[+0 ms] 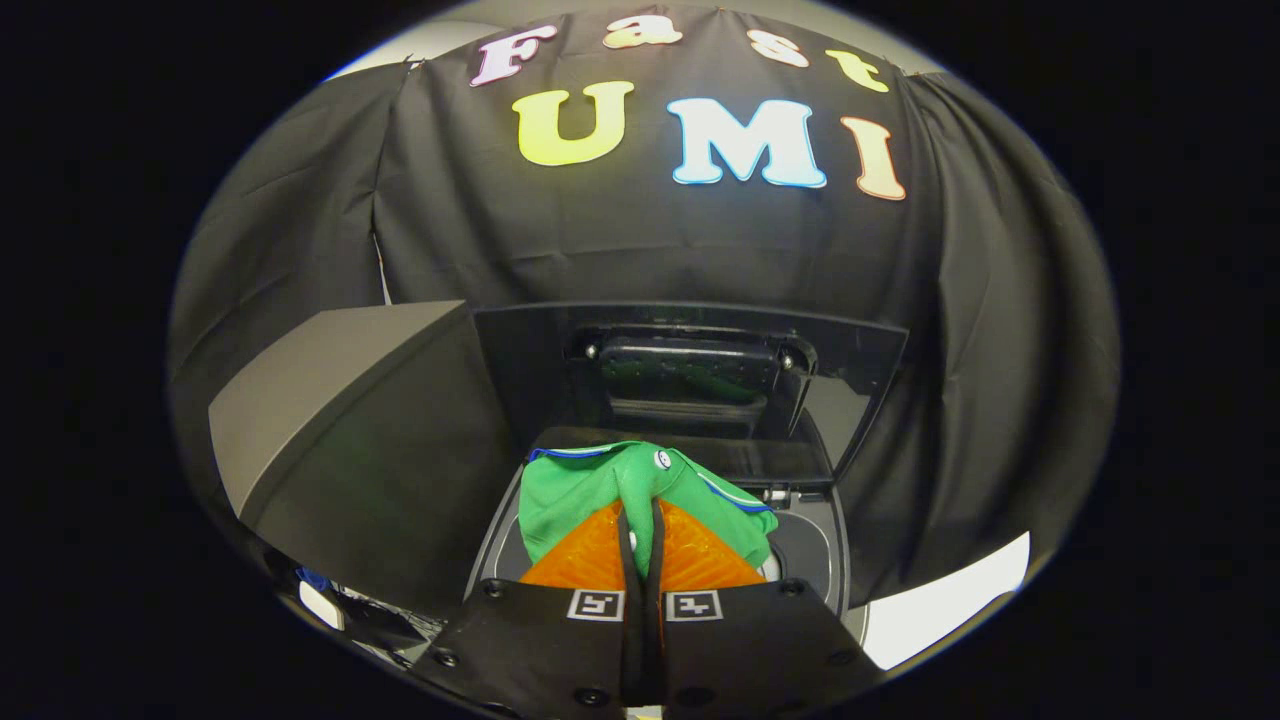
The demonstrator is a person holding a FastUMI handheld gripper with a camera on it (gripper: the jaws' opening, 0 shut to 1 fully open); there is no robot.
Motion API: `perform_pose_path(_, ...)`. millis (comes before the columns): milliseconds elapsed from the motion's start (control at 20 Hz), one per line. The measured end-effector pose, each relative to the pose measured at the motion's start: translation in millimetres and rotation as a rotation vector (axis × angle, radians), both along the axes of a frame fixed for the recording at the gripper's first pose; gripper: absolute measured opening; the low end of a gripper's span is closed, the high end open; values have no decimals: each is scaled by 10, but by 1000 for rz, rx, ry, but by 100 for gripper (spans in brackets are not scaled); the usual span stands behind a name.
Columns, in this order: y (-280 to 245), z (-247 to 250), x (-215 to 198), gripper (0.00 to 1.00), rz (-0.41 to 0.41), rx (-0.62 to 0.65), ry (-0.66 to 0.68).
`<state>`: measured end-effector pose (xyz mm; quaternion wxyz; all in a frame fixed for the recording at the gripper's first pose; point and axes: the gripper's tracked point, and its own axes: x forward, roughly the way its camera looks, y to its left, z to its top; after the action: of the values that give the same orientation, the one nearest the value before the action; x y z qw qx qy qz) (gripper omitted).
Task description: Put the clothes into the washing machine and then close the washing machine lid.
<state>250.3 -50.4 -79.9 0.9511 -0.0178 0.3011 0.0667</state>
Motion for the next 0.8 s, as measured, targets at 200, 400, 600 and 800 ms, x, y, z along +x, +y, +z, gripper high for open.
perform_pose_path(200, -35, -271, -17, 2, -5, -29, 42)
perform_pose_path(400, -91, -514, -73, 2, -35, -15, 103)
perform_pose_path(600, -94, -688, -149, 4, -49, -18, 150)
perform_pose_path(800, -150, -771, -170, 14, -58, -19, 175)
